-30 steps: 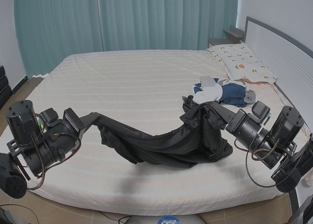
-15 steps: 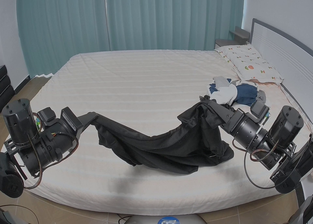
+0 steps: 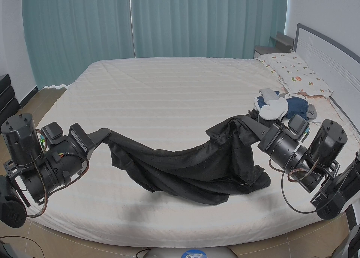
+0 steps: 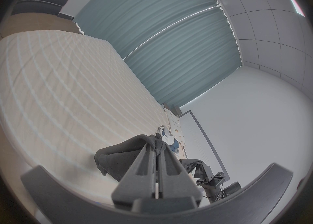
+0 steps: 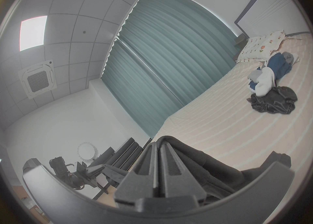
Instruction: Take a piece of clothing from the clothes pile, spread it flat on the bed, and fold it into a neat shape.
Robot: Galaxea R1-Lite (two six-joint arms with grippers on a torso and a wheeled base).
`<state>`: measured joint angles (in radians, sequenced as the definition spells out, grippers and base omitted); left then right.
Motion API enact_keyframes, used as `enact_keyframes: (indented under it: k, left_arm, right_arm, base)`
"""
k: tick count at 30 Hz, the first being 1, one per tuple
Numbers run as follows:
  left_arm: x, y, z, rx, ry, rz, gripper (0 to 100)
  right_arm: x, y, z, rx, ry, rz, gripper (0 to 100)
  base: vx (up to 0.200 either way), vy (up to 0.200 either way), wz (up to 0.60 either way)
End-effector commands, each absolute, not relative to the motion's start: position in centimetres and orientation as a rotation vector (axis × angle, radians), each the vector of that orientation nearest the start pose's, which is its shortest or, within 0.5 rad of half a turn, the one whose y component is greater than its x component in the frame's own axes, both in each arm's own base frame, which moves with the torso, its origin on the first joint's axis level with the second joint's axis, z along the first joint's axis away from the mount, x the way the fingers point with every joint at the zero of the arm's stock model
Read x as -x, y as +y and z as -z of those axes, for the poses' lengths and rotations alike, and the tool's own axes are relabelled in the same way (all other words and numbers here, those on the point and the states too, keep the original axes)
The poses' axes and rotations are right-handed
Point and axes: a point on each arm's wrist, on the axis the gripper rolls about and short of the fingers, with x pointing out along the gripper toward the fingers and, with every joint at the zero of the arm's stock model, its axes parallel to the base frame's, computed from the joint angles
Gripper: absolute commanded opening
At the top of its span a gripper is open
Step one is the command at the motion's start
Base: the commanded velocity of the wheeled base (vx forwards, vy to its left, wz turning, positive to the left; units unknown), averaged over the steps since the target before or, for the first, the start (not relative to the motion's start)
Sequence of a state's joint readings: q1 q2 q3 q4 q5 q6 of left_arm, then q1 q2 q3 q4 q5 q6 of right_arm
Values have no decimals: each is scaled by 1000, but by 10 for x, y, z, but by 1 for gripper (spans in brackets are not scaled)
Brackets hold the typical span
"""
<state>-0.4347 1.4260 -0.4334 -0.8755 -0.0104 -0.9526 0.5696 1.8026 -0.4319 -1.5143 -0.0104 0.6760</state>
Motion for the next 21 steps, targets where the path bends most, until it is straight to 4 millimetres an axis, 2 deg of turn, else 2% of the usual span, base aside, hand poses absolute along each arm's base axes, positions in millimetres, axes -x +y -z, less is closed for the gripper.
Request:
enact_keyframes:
  k: [1, 2, 8, 10, 11, 13, 15, 19, 21]
  left_arm:
    - [-197, -96, -173, 892, 350, 360, 0]
    - [-197, -96, -173, 892, 353, 361, 0]
    - [-188, -101, -165, 872, 425, 370, 0]
    - [-185, -102, -165, 867, 439, 373, 0]
    - [-177, -101, -169, 863, 449, 387, 0]
    - [-175, -101, -170, 861, 455, 391, 0]
    - [-160, -101, -181, 858, 456, 433, 0]
    - [-151, -97, -207, 878, 396, 472, 0]
    - [-148, -94, -228, 898, 340, 493, 0]
  right_arm:
    - [-229, 145, -141, -688, 96, -568, 0]
    - [-228, 145, -141, -690, 96, -568, 0]
    - [-205, 132, -127, -682, 166, -546, 0]
    - [-199, 131, -128, -682, 167, -554, 0]
    - [-188, 130, -131, -687, 162, -577, 0]
    - [-185, 129, -133, -690, 158, -584, 0]
    - [-167, 122, -148, -708, 108, -612, 0]
    - [-152, 113, -177, -746, -27, -648, 0]
    - [-144, 107, -205, -765, -115, -674, 0]
  base:
    - [0, 0, 0]
    - [0, 0, 0]
    - [-200, 0, 0]
    - [-200, 0, 0]
    - [-200, 0, 0]
    - [-200, 0, 0]
    - [-200, 0, 0]
    - [-200, 0, 0]
    - [-200, 0, 0]
